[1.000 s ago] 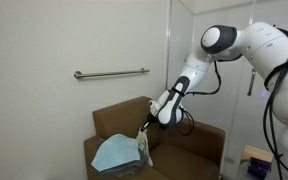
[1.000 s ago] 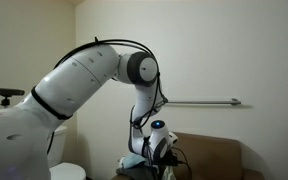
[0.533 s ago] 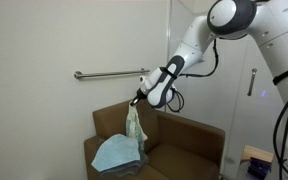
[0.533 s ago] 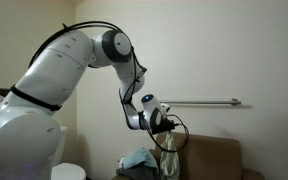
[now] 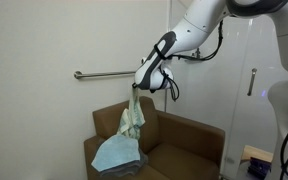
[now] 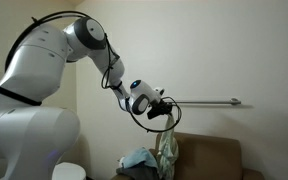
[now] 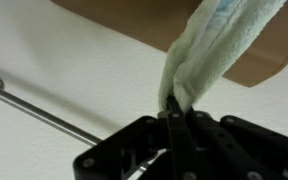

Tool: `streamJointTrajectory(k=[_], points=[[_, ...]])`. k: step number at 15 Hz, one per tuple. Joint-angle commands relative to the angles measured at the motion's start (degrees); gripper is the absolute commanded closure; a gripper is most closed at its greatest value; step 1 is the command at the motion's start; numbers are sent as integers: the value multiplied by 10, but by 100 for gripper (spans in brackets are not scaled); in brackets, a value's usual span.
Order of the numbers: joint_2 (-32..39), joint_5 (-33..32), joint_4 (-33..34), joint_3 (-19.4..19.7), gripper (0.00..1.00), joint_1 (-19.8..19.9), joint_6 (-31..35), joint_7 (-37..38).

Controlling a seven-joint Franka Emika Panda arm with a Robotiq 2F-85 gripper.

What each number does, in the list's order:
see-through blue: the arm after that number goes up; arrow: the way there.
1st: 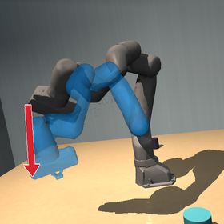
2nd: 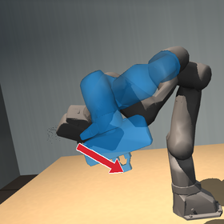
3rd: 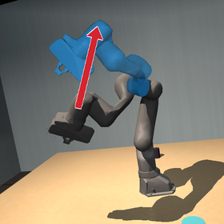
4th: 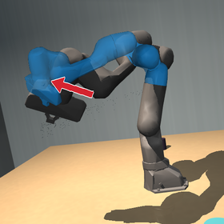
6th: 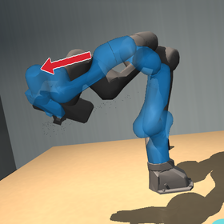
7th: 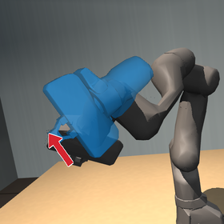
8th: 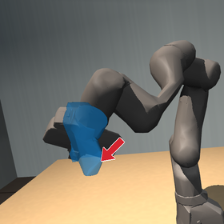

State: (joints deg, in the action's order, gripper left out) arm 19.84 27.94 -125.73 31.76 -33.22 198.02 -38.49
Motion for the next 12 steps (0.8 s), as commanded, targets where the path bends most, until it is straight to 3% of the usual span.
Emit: streamJointTrajectory(k=[1,4,7,10,12], points=[[70,158,40,153,96,-158,0,-82],[163,296,77,281,96,-298,0,-100],[253,434,51,387,96,-439,3,-92],[327,582,-19,463,96,-578,-4,-114],[361,683,-56,484,96,-636,-2,-160]])
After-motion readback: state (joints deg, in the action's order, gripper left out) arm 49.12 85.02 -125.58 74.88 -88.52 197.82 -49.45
